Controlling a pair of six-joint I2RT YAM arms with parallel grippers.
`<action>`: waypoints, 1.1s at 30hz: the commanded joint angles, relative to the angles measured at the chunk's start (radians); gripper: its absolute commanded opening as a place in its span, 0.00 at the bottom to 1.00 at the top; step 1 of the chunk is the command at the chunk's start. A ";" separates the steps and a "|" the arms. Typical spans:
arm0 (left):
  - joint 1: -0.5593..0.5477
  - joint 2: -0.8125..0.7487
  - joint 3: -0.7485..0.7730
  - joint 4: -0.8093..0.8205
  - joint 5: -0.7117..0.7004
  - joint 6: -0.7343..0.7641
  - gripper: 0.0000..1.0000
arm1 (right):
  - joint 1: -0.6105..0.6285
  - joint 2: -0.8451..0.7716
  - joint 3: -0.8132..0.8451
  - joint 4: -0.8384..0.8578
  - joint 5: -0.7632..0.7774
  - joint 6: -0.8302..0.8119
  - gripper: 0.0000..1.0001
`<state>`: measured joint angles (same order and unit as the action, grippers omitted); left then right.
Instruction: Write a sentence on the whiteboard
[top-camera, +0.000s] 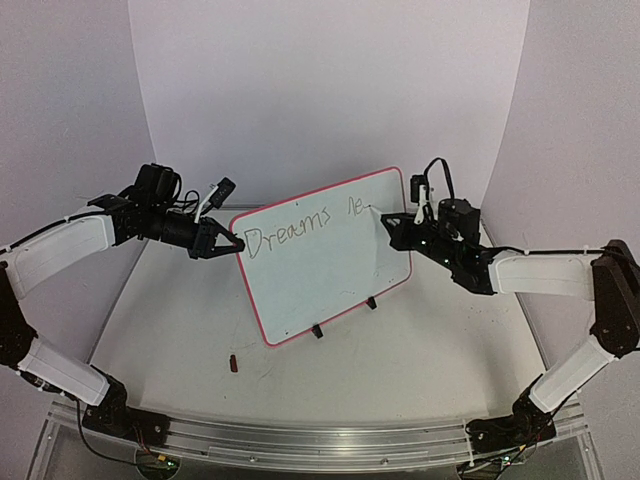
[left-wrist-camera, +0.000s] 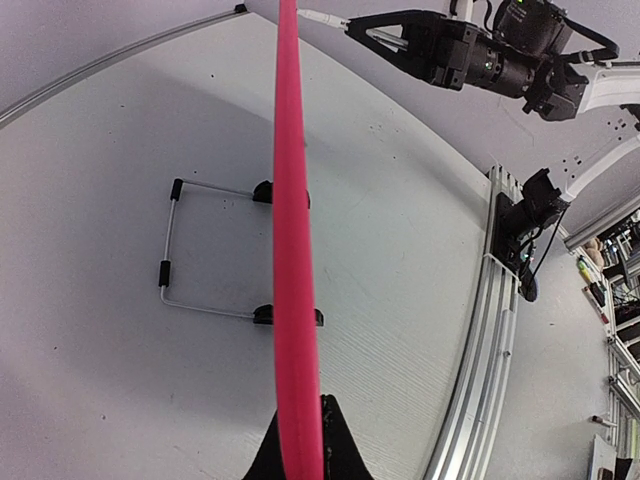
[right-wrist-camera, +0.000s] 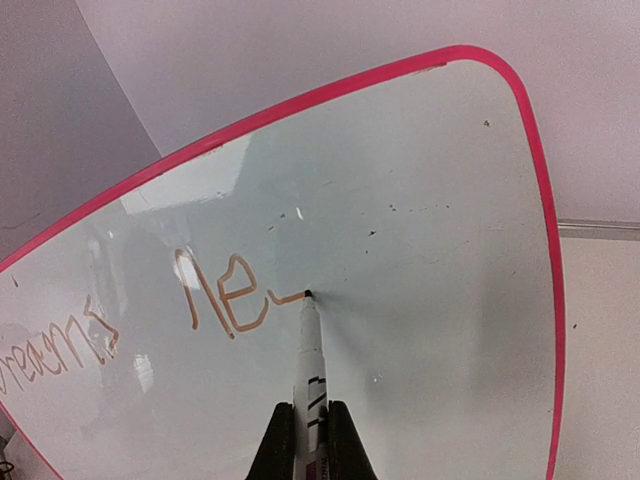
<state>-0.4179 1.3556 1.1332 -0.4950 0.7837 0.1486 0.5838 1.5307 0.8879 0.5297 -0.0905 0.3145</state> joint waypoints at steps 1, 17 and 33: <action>-0.018 0.030 0.005 -0.053 -0.026 0.020 0.00 | -0.001 -0.004 0.052 0.025 0.032 -0.020 0.00; -0.019 0.032 0.005 -0.052 -0.021 0.019 0.00 | -0.001 0.023 0.051 0.022 -0.065 -0.024 0.00; -0.023 0.034 0.007 -0.053 -0.021 0.019 0.00 | -0.001 0.022 -0.006 0.022 -0.058 0.001 0.00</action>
<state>-0.4179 1.3563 1.1332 -0.4943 0.7845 0.1420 0.5831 1.5421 0.8903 0.5316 -0.1509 0.3080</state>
